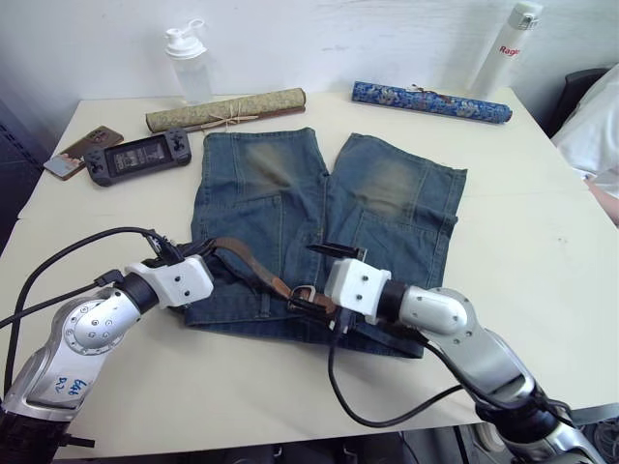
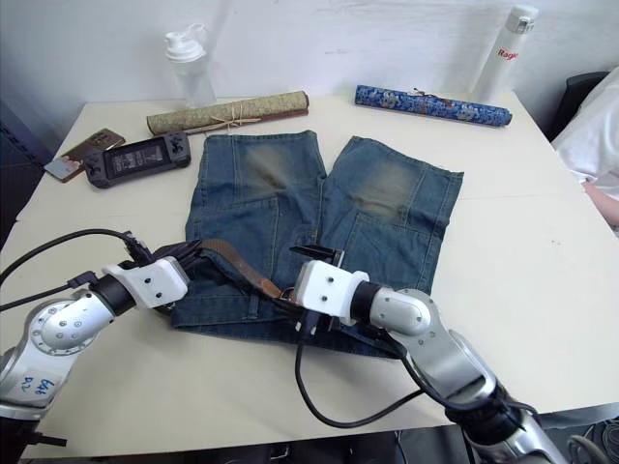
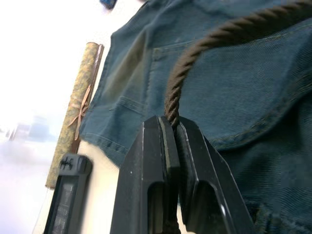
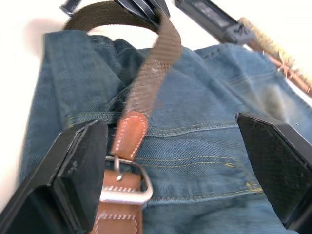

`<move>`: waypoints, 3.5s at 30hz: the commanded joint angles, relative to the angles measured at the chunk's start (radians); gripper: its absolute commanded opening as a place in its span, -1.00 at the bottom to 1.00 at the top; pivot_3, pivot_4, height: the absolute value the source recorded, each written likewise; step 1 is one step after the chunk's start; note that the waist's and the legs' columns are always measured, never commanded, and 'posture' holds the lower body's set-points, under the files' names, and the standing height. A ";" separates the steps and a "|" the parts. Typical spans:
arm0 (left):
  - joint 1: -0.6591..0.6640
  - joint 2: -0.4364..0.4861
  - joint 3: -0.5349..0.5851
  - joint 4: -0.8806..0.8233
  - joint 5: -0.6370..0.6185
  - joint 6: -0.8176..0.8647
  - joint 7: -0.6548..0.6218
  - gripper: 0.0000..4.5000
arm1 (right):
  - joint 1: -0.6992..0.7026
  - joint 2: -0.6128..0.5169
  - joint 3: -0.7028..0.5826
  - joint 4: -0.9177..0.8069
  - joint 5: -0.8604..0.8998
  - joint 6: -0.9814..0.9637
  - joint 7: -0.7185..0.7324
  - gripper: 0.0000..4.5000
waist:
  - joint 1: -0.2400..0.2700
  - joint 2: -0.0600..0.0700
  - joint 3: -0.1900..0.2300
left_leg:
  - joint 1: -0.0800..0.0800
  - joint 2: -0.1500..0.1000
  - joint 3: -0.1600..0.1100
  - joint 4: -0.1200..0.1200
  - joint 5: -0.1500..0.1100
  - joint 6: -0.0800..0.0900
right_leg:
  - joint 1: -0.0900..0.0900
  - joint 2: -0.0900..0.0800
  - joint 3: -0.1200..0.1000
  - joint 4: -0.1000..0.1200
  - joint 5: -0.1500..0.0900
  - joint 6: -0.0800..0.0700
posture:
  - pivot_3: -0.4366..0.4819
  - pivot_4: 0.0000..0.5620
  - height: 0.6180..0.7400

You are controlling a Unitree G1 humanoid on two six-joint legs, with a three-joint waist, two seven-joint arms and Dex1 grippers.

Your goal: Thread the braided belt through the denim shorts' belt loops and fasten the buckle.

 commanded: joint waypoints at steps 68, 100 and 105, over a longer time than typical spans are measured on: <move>0.123 -0.564 0.161 -0.334 -2.125 0.508 0.901 0.22 | -0.244 0.236 0.151 0.472 -0.687 -0.489 -0.424 -1.00 | -0.021 -0.003 -0.002 | 0.001 0.004 -0.016 0.017 -0.002 -0.004 | 0.014 0.010 0.012 0.002 -0.002 -0.004 | -0.05 -0.47 0.63; 0.065 -0.619 0.235 -0.271 -2.125 0.573 0.834 -1.00 | -0.174 0.269 0.104 0.452 -0.603 -0.470 -0.327 -0.78 | -0.021 -0.003 -0.002 | 0.001 0.008 -0.020 0.016 -0.001 -0.007 | 0.017 0.024 0.011 -0.005 -0.002 -0.004 | -0.05 -0.47 0.63; 0.051 -0.589 0.229 -0.282 -2.125 0.592 0.832 -1.00 | -0.148 0.276 0.029 0.385 -0.459 -0.402 -0.220 0.20 | -0.021 -0.003 -0.002 | 0.000 0.008 -0.020 0.015 -0.001 -0.007 | 0.017 0.024 0.011 -0.005 -0.002 -0.004 | -0.05 -0.47 0.63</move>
